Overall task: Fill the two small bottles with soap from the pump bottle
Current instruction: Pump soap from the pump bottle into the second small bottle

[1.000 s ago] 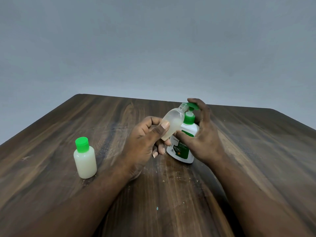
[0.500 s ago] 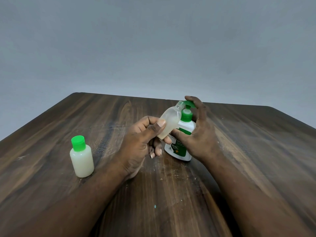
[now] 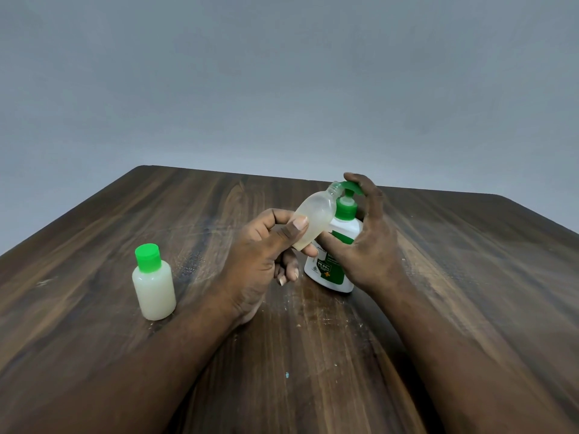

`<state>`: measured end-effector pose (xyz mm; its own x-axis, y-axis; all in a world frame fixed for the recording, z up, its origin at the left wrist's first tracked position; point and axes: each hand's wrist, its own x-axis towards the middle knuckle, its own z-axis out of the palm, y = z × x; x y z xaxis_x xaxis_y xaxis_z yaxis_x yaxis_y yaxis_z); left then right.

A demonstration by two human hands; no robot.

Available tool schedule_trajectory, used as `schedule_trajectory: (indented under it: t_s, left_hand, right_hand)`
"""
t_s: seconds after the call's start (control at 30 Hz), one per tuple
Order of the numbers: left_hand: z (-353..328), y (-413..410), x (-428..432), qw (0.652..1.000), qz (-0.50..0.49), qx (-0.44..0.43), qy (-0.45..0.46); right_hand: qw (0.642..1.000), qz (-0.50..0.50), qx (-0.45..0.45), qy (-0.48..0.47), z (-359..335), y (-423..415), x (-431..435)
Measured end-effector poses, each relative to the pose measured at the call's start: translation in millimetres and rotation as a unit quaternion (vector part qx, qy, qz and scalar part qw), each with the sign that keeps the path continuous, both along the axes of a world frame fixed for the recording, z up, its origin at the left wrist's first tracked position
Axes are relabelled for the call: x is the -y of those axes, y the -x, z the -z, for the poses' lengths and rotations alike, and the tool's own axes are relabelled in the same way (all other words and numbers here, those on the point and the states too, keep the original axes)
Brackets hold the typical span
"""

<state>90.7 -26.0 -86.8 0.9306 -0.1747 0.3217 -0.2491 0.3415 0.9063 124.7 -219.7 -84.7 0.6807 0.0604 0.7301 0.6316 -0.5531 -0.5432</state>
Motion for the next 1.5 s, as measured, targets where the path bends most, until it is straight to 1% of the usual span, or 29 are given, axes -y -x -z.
schedule_trajectory:
  t_s: [0.23,0.4,0.7,0.83,0.93,1.17,1.4,1.5]
  left_hand:
    - [1.4,-3.3,-3.9,1.0,-0.026,-0.016,0.005]
    - [0.9,-2.9,-1.2,1.0,-0.02,-0.01,-0.004]
    - [2.1,-2.9,-1.5,1.0,-0.02,-0.016,-0.009]
    - [0.2,-2.5,-1.3,0.999,-0.023,-0.011,-0.022]
    - [-0.6,-1.7,0.0,0.999,-0.025,-0.012,-0.031]
    - [1.4,-1.8,-1.4,0.999,-0.03,-0.019,-0.036]
    - [-0.4,-0.7,-0.2,0.998,-0.031,-0.014,-0.051]
    - [-0.4,-1.0,0.2,0.998,-0.033,-0.012,-0.052]
  right_hand:
    - [1.0,0.025,0.005,-0.012,3.6,-0.3,-3.5]
    - [1.0,0.017,0.011,0.005,4.4,-5.9,-0.6]
    - [0.999,0.031,0.002,-0.018,5.9,-6.3,-2.4]
    - [1.0,0.024,0.015,0.002,4.7,-7.7,-2.7]
    - [1.0,0.017,0.008,0.007,3.6,-7.6,-1.3]
    - [0.999,0.025,0.002,-0.032,7.5,-8.0,-3.9]
    - [1.0,0.022,0.005,-0.011,5.1,-8.2,-5.6]
    - [1.0,0.015,0.0,-0.018,4.9,-9.0,-4.7]
